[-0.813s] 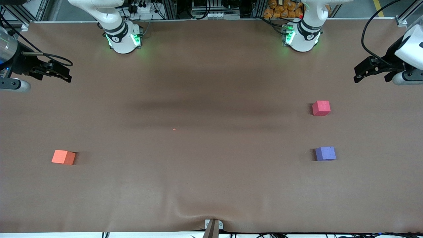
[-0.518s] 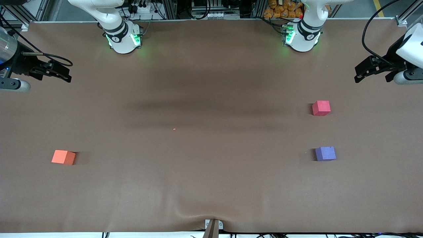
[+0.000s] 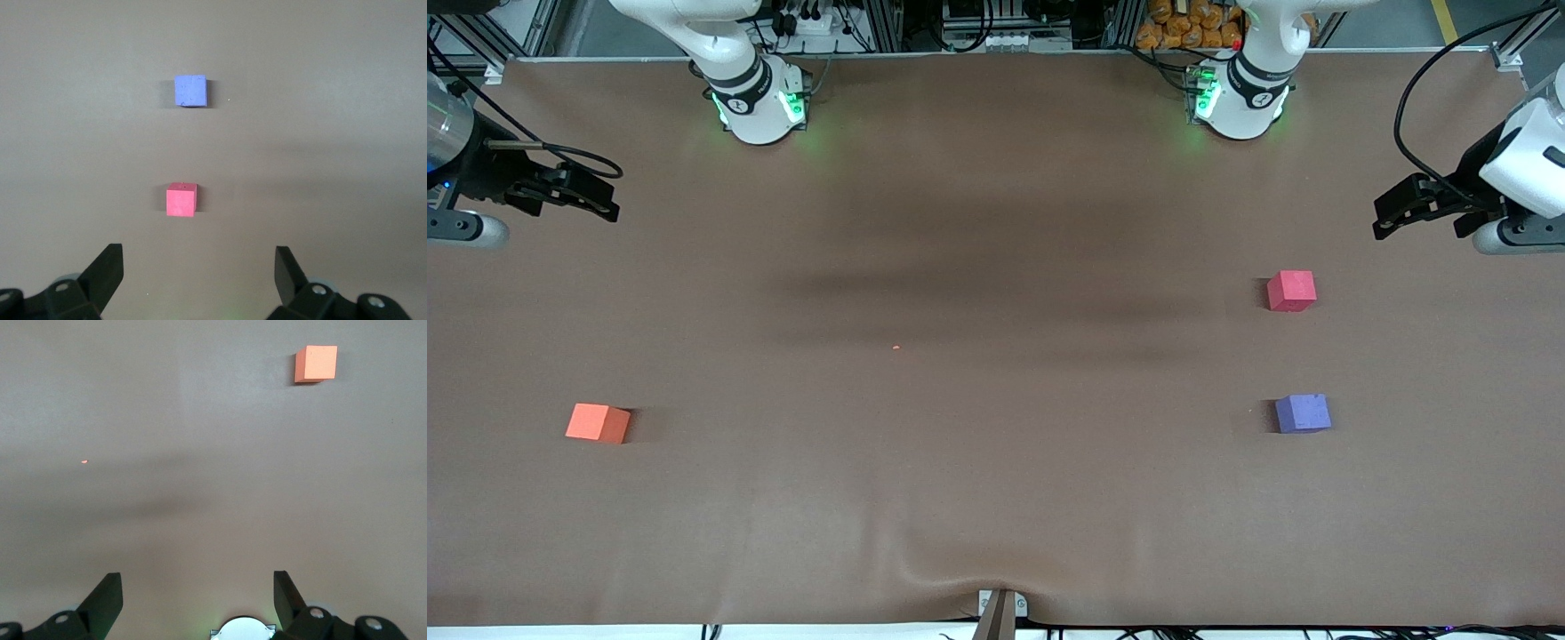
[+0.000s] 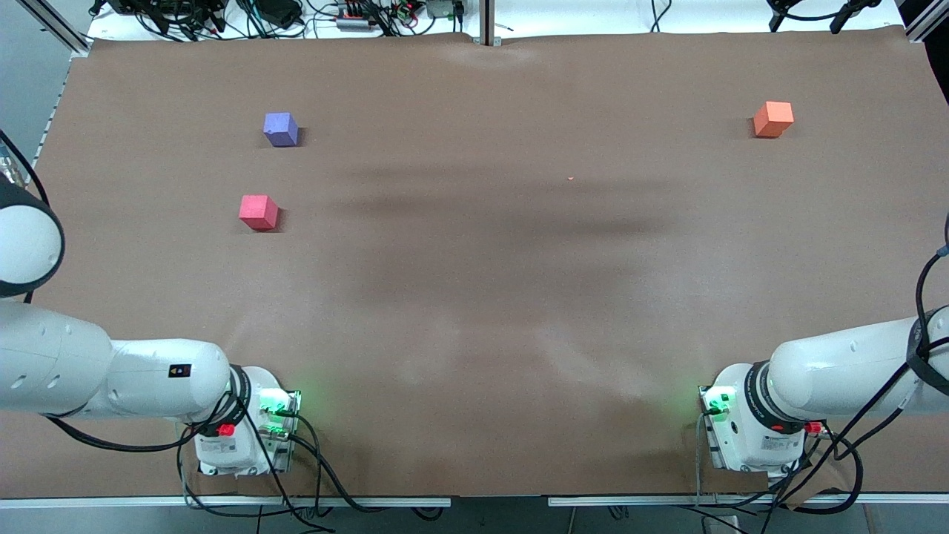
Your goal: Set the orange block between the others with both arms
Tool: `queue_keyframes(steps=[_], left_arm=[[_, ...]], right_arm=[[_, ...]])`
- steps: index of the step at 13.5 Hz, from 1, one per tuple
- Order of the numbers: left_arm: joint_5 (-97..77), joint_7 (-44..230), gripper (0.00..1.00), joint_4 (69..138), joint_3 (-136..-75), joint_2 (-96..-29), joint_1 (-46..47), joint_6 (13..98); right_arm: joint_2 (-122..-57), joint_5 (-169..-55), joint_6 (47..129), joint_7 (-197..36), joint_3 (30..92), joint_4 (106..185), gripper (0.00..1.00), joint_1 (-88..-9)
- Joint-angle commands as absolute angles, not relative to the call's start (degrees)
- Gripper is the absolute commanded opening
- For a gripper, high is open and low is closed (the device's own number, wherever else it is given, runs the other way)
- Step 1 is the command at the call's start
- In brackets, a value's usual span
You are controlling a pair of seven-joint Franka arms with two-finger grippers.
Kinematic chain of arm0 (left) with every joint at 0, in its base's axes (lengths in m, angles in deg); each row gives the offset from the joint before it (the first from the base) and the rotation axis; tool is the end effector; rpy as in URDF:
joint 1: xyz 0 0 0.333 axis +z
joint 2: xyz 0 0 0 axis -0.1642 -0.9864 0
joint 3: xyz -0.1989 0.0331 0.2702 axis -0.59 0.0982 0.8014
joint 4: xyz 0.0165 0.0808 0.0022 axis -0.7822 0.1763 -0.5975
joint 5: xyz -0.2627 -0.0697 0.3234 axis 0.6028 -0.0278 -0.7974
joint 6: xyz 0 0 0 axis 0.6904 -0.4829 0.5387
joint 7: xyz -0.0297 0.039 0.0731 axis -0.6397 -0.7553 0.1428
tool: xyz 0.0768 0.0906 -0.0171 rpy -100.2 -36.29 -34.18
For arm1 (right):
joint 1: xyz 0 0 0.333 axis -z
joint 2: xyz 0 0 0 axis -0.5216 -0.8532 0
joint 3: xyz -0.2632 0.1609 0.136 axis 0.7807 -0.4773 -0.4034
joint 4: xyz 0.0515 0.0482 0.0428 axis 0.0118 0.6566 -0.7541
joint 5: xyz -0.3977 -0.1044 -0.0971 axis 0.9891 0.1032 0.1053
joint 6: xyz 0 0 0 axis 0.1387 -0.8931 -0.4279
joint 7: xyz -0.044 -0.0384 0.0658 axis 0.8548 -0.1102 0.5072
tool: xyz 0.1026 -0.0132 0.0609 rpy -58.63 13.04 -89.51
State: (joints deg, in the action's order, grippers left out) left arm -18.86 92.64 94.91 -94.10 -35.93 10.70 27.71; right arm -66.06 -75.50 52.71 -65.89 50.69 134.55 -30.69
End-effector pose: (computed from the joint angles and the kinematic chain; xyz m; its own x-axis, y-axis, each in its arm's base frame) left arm 0.5757 -0.0553 0.6324 0.9998 0.0163 -0.0148 0.0163 -0.9999 -0.0057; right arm 0.5625 0.0416 0.6425 0.9878 -0.0936 -0.1243 -0.0933 -0.9956 0.0088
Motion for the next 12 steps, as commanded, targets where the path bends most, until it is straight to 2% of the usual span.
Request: queue_keyframes(steps=[1, 12], left_arm=[[-18.73, 91.79, 1.00, 93.76, -94.43, -36.30, 10.94, 27.35], [-18.73, 91.79, 1.00, 94.28, -94.43, -36.47, 10.94, 27.35]], right_arm=[[-66.39, -74.89, 52.10, -66.63, 50.05, 133.61, 1.00, -29.77], [-66.30, -74.89, 52.10, -66.71, 50.05, 133.43, 1.00, -29.60]])
